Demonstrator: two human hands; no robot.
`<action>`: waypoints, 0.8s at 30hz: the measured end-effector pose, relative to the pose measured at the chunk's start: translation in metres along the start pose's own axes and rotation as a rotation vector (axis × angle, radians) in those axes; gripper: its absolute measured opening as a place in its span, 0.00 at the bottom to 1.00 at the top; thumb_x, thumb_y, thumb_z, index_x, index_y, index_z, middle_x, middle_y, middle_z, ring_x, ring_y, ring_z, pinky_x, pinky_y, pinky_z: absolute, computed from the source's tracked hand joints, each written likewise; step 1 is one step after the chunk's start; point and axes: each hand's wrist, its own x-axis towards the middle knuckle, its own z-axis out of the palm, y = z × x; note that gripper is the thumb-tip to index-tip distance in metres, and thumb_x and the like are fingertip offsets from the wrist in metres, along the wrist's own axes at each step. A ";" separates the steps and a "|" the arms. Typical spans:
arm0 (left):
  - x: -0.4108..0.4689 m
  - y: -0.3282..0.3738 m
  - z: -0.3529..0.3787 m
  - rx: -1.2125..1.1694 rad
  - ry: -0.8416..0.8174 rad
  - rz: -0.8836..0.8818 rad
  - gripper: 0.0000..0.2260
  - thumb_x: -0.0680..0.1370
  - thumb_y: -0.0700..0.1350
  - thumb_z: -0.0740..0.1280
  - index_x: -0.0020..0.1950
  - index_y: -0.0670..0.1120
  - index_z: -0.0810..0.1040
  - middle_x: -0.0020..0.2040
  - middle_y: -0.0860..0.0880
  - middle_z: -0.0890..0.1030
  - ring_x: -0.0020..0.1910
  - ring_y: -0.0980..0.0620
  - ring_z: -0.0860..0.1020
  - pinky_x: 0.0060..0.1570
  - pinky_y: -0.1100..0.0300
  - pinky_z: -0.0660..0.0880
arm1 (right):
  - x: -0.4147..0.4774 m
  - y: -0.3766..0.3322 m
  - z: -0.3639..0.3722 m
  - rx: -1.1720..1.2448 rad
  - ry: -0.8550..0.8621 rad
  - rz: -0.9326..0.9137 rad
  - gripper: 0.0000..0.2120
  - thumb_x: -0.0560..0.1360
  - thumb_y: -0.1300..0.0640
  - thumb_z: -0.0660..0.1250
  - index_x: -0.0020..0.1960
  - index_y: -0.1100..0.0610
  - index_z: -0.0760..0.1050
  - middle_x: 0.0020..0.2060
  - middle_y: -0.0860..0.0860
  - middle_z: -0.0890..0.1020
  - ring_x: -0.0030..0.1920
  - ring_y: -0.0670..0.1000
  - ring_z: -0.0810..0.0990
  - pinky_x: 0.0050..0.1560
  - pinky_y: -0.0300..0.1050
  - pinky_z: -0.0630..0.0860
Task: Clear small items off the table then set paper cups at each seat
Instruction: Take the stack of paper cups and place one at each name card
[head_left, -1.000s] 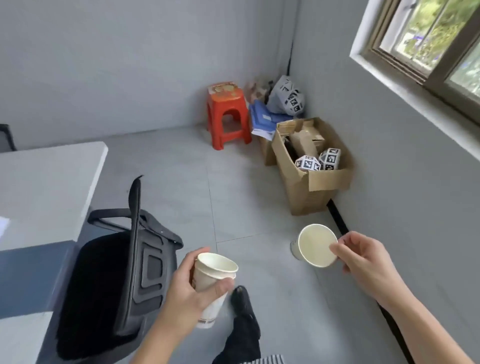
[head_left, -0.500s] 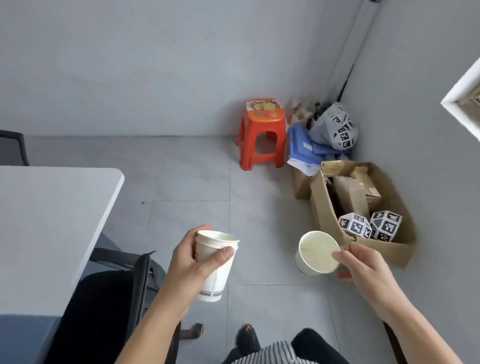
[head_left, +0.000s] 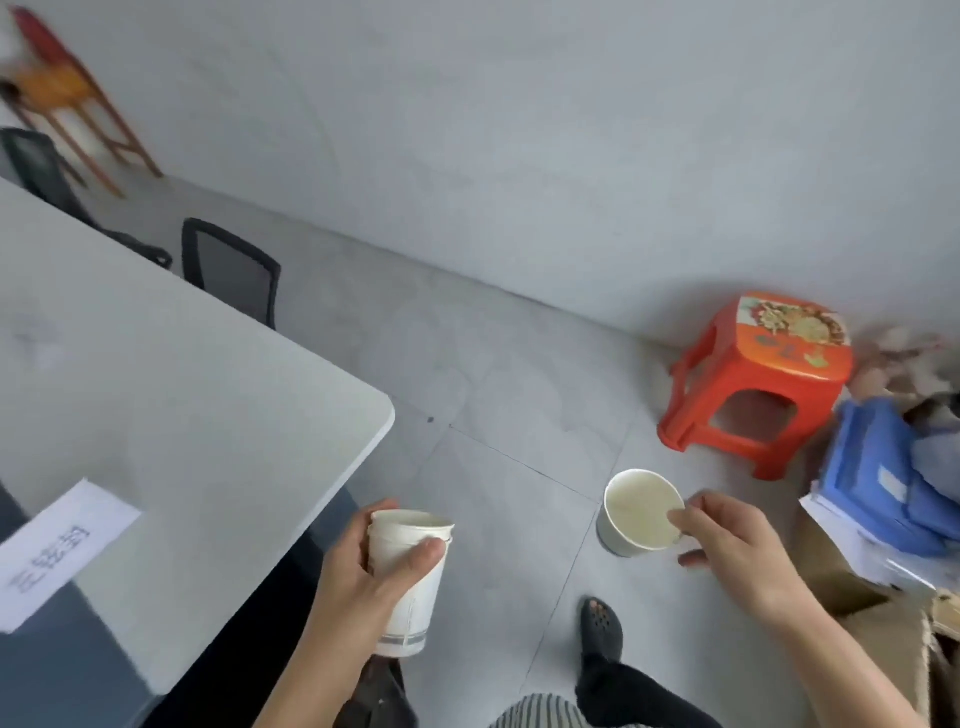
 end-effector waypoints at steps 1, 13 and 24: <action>0.011 0.012 0.007 -0.004 0.027 0.002 0.34 0.53 0.59 0.77 0.58 0.57 0.77 0.50 0.53 0.84 0.45 0.60 0.83 0.43 0.64 0.76 | 0.025 -0.014 0.001 -0.020 -0.042 -0.014 0.13 0.76 0.63 0.66 0.35 0.67 0.72 0.30 0.54 0.73 0.36 0.53 0.73 0.44 0.56 0.80; 0.082 0.058 -0.027 -0.162 0.610 -0.106 0.22 0.70 0.39 0.75 0.60 0.50 0.74 0.48 0.46 0.81 0.30 0.58 0.82 0.24 0.69 0.75 | 0.215 -0.189 0.134 -0.225 -0.608 -0.252 0.13 0.77 0.64 0.65 0.34 0.62 0.71 0.32 0.55 0.71 0.36 0.52 0.72 0.41 0.47 0.76; 0.144 0.082 -0.133 -0.318 0.871 -0.049 0.25 0.68 0.47 0.76 0.63 0.56 0.72 0.52 0.51 0.82 0.48 0.53 0.82 0.41 0.63 0.77 | 0.234 -0.304 0.318 -0.414 -0.936 -0.452 0.12 0.76 0.64 0.65 0.35 0.63 0.69 0.32 0.54 0.72 0.35 0.52 0.72 0.34 0.36 0.76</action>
